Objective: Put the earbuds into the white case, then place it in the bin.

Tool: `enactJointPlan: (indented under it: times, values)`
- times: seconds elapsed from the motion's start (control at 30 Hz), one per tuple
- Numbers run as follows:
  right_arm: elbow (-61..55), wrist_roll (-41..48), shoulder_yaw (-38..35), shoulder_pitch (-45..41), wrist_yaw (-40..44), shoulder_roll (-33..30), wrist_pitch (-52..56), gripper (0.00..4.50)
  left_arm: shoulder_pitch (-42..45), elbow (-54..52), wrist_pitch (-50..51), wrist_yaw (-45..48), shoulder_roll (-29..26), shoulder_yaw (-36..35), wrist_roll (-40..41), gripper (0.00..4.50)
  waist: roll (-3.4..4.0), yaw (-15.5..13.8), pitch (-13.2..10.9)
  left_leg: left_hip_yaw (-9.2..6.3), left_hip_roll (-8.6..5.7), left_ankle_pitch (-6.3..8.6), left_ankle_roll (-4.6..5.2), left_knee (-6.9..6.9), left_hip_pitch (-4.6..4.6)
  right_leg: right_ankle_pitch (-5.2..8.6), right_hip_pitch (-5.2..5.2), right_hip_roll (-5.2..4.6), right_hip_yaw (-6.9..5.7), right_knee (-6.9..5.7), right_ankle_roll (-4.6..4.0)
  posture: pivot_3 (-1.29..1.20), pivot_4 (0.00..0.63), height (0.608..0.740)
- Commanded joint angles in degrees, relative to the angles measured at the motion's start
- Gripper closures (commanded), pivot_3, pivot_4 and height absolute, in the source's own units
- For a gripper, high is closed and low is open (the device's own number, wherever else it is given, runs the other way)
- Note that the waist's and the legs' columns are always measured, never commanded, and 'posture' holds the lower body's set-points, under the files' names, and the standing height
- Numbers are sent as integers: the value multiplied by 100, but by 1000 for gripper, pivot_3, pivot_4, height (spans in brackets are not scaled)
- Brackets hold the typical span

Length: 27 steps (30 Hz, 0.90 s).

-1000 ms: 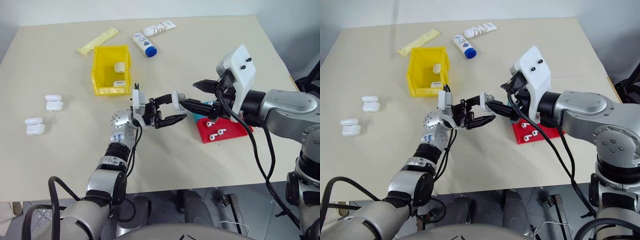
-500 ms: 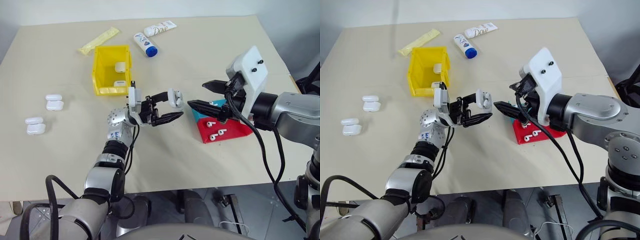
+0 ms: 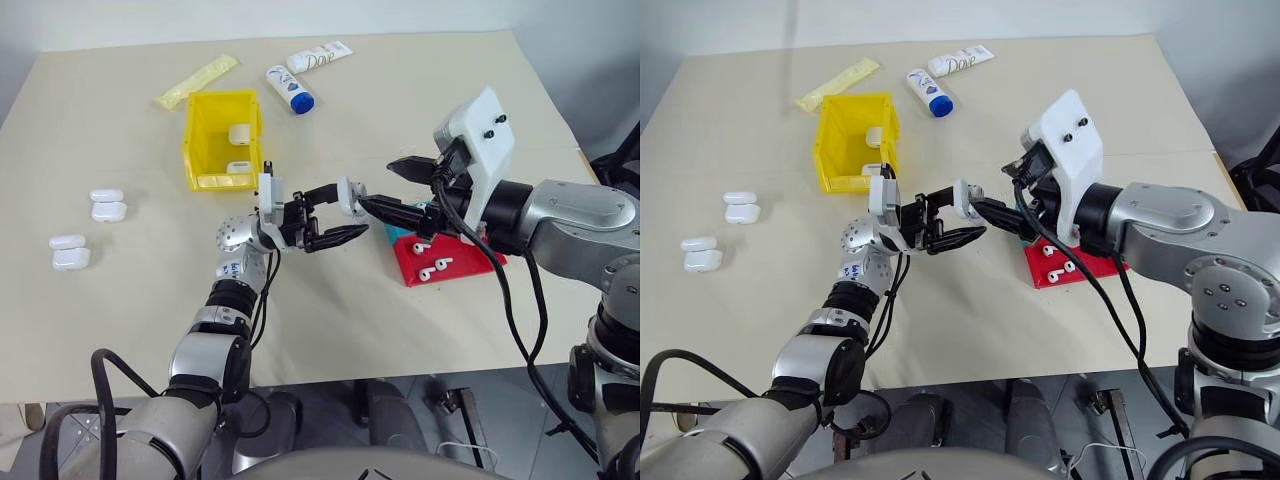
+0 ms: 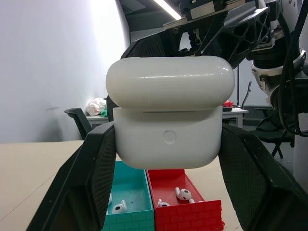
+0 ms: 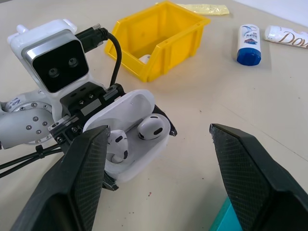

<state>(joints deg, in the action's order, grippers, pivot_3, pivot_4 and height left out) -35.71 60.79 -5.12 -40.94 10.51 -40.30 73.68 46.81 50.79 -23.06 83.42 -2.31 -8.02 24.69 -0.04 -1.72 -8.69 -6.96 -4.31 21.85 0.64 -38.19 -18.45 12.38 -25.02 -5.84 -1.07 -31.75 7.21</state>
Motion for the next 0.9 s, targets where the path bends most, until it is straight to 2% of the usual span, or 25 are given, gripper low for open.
enactJointPlan:
  times: [0.03, 0.47, 0.9]
  values:
    - [-130, 59, -65, -28, 20, -11, 3, 1047, 173, -26, -75, -26, 52, -25, 46, 1712, 0, 2, 0, 0, 0, 0, 0, 0, 0, 0, 0, 0, 0, 0, 0, 0, 150, 740]
    - [-247, 272, -128, 67, -102, -81, 175, 1047, 152, -60, -65, -52, 49, -25, 51, 1712, 0, 1, 0, 0, 0, 0, 0, 0, 0, 0, 0, 0, 0, 0, 0, 0, 150, 740]
    - [-116, -153, 94, 178, 79, -68, 33, 1047, 161, -66, -84, -72, 77, -20, 47, 1712, 0, 2, 0, 0, 0, 0, 0, 0, 0, 0, 0, 0, 0, 0, 0, 0, 150, 740]
